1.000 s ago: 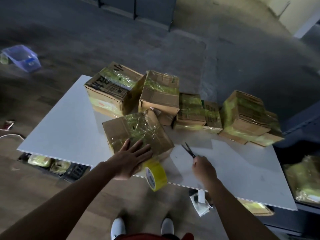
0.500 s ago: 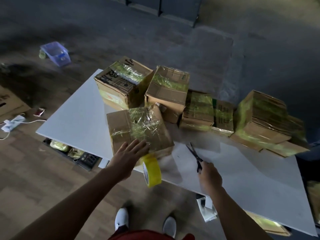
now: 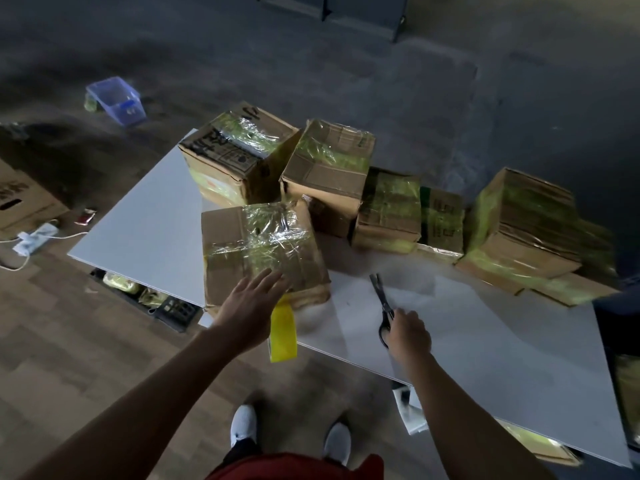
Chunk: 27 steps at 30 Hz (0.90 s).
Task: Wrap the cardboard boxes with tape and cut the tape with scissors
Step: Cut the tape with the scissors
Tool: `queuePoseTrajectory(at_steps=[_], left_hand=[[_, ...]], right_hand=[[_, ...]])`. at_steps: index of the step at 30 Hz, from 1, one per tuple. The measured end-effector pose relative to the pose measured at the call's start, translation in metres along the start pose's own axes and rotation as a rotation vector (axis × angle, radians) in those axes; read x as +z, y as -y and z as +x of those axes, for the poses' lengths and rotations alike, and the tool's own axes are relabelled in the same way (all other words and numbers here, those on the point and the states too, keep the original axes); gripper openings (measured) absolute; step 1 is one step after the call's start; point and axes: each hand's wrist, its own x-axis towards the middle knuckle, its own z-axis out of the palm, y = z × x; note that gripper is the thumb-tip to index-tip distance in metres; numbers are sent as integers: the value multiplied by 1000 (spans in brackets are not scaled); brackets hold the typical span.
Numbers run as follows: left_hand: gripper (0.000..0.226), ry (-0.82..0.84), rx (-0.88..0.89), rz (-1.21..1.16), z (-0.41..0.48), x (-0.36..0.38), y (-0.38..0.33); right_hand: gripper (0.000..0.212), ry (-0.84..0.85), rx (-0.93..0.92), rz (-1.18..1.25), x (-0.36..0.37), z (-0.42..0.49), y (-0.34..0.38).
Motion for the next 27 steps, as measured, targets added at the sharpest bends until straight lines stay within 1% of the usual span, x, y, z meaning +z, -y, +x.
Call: queuePoseTrajectory(at_steps=[3, 5, 7, 8, 10, 12, 13, 14, 16, 17, 19, 22, 25, 27], left_hand=[[63, 7, -57, -42, 2, -1, -3], [59, -27, -104, -73, 1, -5, -4], [53, -127, -141, -90, -3, -6, -4], [49, -184, -161, -90, -6, -5, -5], [34, -244, -247, -129, -12, -4, -9], [20, -243, -411, -238, -16, -1, -16], [16, -233, -507, -295, -17, 3, -18], [16, -211, -602, -352, -18, 7, -21], [19, -159, -749, -508, -19, 14, -24], [22, -148, -791, -609, -19, 16, -25], [28, -182, -840, -778, -18, 18, -26], [41, -228, -957, -924, -17, 20, -29], [50, -186, -1115, -1101, -19, 25, -32], [53, -179, -1132, -1176, -21, 27, -33]], right_hand=[[34, 40, 45, 54, 2, 1, 1], [29, 116, 33, 177, -2, 4, 1], [14, 241, 2, 464, -7, 6, 1], [11, 317, 6, 625, -11, 6, 3], [24, 432, -19, 850, -20, 4, 7], [29, 508, -160, 950, -29, 3, 15], [30, 542, -242, 974, -34, 2, 20], [30, 564, -310, 985, -39, 2, 26], [30, 541, -408, 897, -48, 2, 40], [29, 526, -448, 820, -52, 3, 48], [26, 531, -519, 662, -59, 5, 62], [24, 533, -607, 459, -67, 8, 77], [27, 511, -656, 347, -75, 12, 82], [27, 541, -671, 299, -83, 14, 80]])
